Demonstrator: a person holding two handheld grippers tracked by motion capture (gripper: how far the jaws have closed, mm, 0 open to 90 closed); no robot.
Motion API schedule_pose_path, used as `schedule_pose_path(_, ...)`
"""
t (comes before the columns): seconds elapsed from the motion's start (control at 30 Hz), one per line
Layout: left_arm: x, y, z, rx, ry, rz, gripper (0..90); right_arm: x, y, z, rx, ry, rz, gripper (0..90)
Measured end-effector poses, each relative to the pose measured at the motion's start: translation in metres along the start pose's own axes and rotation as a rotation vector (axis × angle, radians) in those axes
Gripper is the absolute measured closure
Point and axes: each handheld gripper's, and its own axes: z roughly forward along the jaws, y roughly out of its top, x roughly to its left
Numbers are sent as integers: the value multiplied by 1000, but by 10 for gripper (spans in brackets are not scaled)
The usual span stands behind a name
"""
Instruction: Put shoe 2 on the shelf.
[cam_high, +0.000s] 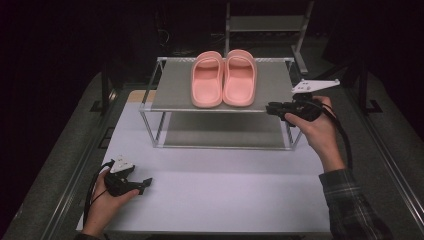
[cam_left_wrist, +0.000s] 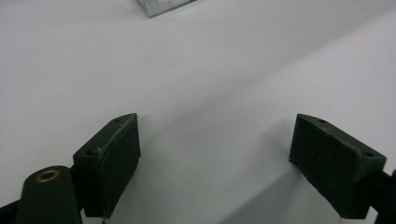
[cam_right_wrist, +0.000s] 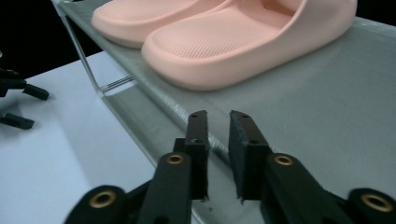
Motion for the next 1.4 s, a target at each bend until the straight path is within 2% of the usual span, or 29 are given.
schedule_pose_path(0.1, 0, 0, 0, -1, 0, 0, 150, 6, -7, -13, -18, -4, 4, 671)
schedule_pose_path(0.27, 0, 0, 0, 0, 1, 3, 151, 15, -25, -28, -16, -12, 8, 539)
schedule_pose_path(0.47, 0, 0, 0, -3, 2, 1, 150, 21, -55, -33, -17, -18, 25, 419)
schedule_pose_path(0.7, 0, 0, 0, -1, 1, 2, 151, 26, -93, -34, 22, -39, 40, 318)
schedule_pose_path(1.07, 0, -1, 0, -6, 2, 2, 151, 31, -165, -33, 97, -36, 106, 247)
schedule_pose_path(1.3, 0, -1, 0, -6, 2, 2, 151, 33, -209, -35, 203, -82, 130, 233)
schedule_pose_path(1.37, 0, -1, 0, -5, 3, 2, 150, 33, -217, -36, 226, -97, 134, 231)
schedule_pose_path(1.4, 0, -1, 0, -6, 2, 2, 151, 33, -218, -38, 212, -103, 136, 229)
